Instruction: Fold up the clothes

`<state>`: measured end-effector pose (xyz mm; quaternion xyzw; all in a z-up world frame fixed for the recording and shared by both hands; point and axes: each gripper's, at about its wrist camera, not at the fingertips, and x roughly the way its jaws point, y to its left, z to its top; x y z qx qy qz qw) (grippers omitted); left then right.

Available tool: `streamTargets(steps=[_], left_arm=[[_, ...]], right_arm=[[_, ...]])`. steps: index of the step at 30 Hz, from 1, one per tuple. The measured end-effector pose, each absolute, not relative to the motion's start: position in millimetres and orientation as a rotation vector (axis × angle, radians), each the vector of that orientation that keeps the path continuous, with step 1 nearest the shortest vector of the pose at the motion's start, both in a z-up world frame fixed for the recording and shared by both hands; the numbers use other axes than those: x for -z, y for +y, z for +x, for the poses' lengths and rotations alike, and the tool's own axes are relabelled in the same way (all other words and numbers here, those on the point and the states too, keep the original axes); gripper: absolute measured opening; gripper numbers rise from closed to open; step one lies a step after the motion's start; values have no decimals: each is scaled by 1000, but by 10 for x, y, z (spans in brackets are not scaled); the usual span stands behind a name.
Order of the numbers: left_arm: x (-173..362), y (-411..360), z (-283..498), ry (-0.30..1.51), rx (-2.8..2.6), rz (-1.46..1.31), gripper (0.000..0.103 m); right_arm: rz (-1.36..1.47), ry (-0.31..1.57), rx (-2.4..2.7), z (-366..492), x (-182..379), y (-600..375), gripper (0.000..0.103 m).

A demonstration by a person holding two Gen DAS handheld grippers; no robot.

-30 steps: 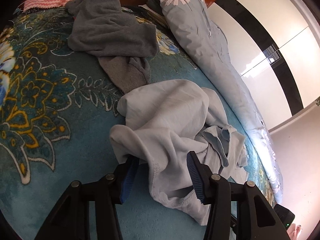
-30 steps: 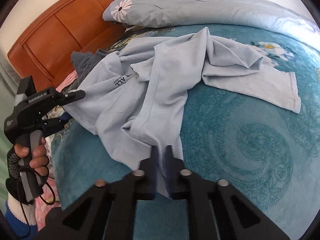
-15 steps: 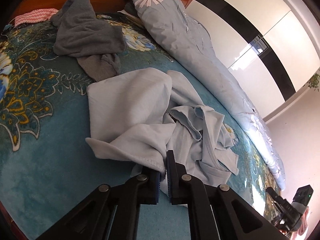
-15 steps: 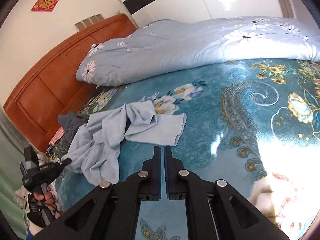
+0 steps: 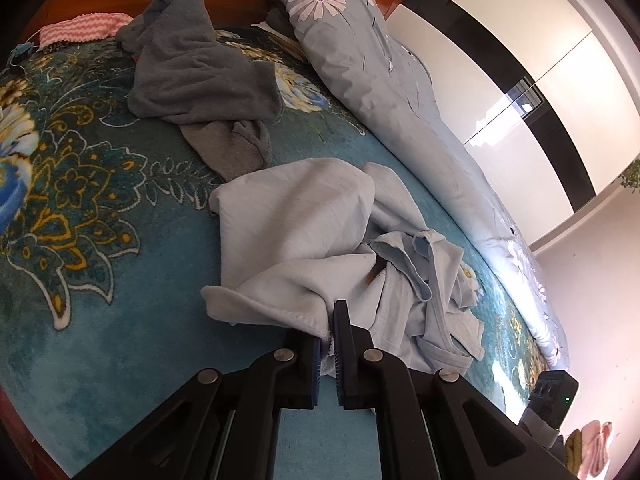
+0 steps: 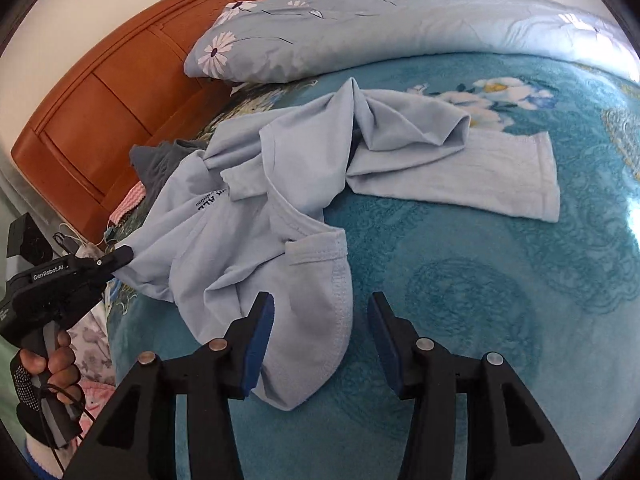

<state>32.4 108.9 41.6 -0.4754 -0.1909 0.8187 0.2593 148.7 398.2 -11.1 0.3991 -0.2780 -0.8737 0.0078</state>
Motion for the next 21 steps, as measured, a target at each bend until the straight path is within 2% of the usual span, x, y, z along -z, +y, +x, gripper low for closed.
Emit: streamTargets(steps=[2,3,7,11,14,18,21], left_arm=[[-421,1069,347,-524,-2216,-1287,6],[-431,1070,371,-524,-2213,-1288,6],[-574,1090,522,-489,-2200,-1268,6],[-700,1245,749,-446,-2099,-1246,6],[-689,1539,939,-408,-1943,-1254,9],[-747,2010,1253,-226,-1836,-1233,7],[-856,2279,1391,-114,-1802,-1181,7]], right_arm=[[1237,-892,2716,1486,128,3949,34],[1238,-920,2707,1497,134,3969,5],[1175,-1017,2764,1697,-12,4242,3],[1054,-1022,2954,2166,-454,4844,3],[1017,-917,3124,2542,-822,5230,3],[1078,-654,3399,2969,-1202,5615,3],[1138,-604,3468,3267,-1253,5915,3]])
